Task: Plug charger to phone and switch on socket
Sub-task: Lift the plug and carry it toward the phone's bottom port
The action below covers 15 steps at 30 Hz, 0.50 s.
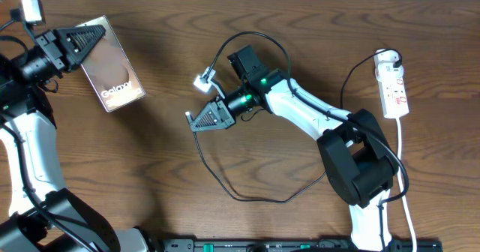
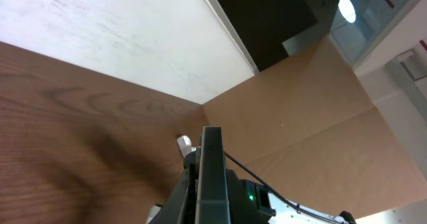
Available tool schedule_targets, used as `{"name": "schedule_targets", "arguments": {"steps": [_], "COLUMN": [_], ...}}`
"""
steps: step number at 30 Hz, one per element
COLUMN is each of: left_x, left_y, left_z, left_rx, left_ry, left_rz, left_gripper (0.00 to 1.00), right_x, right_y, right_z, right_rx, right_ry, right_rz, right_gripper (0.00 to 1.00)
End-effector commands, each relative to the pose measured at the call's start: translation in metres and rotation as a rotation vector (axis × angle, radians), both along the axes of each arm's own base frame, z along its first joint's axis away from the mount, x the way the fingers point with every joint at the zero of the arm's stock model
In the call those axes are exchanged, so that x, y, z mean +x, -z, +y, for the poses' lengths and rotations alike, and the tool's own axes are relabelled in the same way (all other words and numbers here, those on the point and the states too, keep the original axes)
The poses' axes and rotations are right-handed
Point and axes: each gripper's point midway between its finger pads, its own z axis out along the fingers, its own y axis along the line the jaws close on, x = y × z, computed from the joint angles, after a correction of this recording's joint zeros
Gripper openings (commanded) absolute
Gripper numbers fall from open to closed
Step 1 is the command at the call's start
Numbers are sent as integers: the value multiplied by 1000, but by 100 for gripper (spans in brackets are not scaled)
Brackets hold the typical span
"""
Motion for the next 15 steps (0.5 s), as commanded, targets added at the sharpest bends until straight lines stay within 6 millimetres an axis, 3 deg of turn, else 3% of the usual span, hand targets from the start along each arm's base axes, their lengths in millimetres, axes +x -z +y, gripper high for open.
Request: {"name": "schedule_targets", "arguments": {"steps": [1,9,15], "left_x": [-6,-6,-4], "left_y": [-6,-5,-5], "left_z": [-3,-4,-21], "left_rx": [17,12,12], "left_ry": [21,24,69], "left_rz": [-25,-18,-19], "left_gripper": [8,8,7], "right_x": [-15,-43,-68], "right_y": [-29,-31,-35], "right_z": [-2,13,25], "right_rx": [212,232,256], "right_ry": [-118,-192,-258], "right_rz": [-70,-66,-57], "right_gripper": [1,1,1]}}
